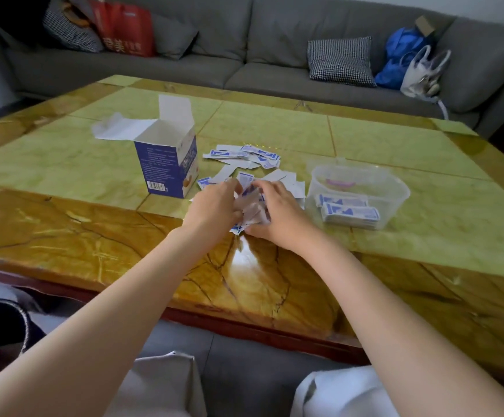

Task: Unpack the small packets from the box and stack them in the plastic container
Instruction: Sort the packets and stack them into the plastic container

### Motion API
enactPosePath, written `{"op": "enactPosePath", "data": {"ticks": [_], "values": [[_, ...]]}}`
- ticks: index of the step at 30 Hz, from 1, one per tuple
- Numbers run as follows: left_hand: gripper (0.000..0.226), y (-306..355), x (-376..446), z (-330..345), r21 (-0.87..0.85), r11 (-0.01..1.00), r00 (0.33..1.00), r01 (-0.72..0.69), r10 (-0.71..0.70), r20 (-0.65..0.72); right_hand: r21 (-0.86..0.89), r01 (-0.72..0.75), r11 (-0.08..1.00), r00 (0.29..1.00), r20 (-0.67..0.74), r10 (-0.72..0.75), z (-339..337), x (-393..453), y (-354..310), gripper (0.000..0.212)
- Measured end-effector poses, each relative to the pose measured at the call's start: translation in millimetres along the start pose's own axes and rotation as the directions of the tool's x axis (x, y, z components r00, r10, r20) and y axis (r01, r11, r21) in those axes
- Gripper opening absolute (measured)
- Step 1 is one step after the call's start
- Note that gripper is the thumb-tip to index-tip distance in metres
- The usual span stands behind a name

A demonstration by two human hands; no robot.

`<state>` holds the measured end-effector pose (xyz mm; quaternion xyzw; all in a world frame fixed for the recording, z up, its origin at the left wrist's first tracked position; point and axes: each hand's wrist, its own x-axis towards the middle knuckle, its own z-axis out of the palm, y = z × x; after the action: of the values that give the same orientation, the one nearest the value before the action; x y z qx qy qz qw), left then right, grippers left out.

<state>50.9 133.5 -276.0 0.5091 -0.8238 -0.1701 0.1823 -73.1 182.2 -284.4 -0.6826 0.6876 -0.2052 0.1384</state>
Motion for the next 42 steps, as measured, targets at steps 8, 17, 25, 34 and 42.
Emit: {"op": "enactPosePath", "data": {"ticks": [8, 17, 25, 34, 42], "values": [[0.017, -4.0, -7.8, -11.2, -0.219, 0.975, 0.999, 0.037, -0.039, -0.003, 0.207, -0.004, 0.978, 0.995, -0.094, 0.024, -10.5, 6.3, -1.9, 0.026], [0.025, -14.3, -0.7, -21.2, -0.332, 0.939, 0.994, 0.096, -0.074, 0.080, 0.419, -0.055, 0.906, 0.920, -0.331, 0.209, -26.8, 8.1, -0.4, 0.009], [0.008, -19.0, -6.0, -31.9, -0.801, 0.400, 0.892, 0.446, -0.272, 0.361, 0.669, 0.030, 0.743, 0.933, -0.286, 0.220, -30.8, 2.9, -6.2, 0.020], [0.002, -10.6, -6.9, -31.0, -0.863, 0.034, 0.861, 0.503, -0.109, 0.498, 0.111, 0.143, 0.983, 0.939, -0.329, -0.100, -20.3, -1.7, -7.4, 0.021], [0.006, -12.2, -5.3, -29.8, -0.883, -0.080, 0.862, 0.462, -0.197, 0.468, -0.047, 0.158, 0.986, 0.940, -0.297, -0.165, -21.0, -3.5, -3.3, 0.016]]}}
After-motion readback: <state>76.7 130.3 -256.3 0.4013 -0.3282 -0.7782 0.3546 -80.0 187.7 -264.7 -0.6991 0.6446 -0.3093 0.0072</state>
